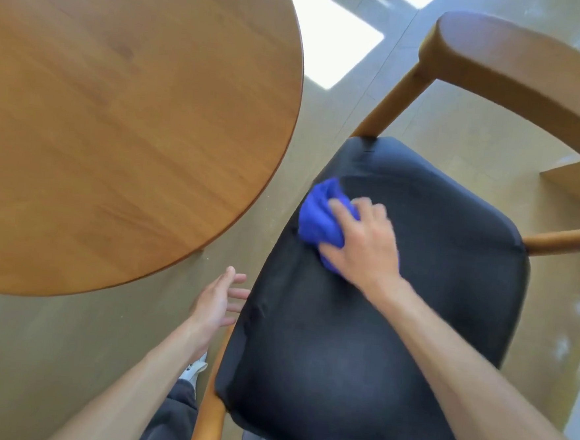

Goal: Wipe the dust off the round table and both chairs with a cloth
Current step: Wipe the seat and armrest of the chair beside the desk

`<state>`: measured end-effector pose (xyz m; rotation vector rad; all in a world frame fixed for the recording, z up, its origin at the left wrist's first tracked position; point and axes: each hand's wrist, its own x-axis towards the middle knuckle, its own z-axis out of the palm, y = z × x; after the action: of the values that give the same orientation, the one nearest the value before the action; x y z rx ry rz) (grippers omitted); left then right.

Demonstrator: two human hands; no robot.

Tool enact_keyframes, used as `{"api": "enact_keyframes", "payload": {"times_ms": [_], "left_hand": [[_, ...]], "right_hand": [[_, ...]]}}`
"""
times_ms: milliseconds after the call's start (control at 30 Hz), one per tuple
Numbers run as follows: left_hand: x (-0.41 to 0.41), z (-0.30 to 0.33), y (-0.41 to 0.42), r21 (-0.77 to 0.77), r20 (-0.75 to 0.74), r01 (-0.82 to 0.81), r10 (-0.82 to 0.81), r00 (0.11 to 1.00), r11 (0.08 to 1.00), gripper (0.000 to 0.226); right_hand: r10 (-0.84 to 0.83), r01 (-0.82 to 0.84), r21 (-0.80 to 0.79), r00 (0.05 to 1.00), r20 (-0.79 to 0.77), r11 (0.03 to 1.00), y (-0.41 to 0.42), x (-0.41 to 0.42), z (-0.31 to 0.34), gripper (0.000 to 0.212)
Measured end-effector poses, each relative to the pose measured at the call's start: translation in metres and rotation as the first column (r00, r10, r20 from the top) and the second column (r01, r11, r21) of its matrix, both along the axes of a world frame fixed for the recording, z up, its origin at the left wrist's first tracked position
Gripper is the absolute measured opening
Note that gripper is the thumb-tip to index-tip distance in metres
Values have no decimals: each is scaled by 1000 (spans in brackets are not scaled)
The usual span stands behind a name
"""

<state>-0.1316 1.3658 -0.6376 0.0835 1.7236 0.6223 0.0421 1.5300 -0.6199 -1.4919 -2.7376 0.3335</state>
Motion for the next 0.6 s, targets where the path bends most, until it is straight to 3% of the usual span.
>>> {"api": "enact_keyframes", "payload": {"times_ms": [100, 167, 367, 500, 600], "left_hand": [[-4, -6, -2, 3, 11, 1, -1, 1000, 1000, 43], [-6, -9, -4, 5, 24, -6, 6, 1000, 1000, 44], [-18, -9, -16, -42, 74, -27, 30, 997, 999, 46], [-24, -4, -23, -61, 80, -35, 40, 996, 998, 47], [-28, 0, -19, -46, 72, -52, 56, 996, 998, 48]], "right_hand": [[-242, 239, 51, 969, 51, 970, 80, -20, -4, 58], [-304, 303, 45, 952, 21, 952, 114, -35, -7, 56], [-182, 181, 23, 955, 234, 983, 104, -65, -20, 63], [-170, 190, -42, 943, 284, 981, 104, -77, -15, 56], [-79, 91, -33, 956, 282, 995, 55, -89, -15, 48]]}}
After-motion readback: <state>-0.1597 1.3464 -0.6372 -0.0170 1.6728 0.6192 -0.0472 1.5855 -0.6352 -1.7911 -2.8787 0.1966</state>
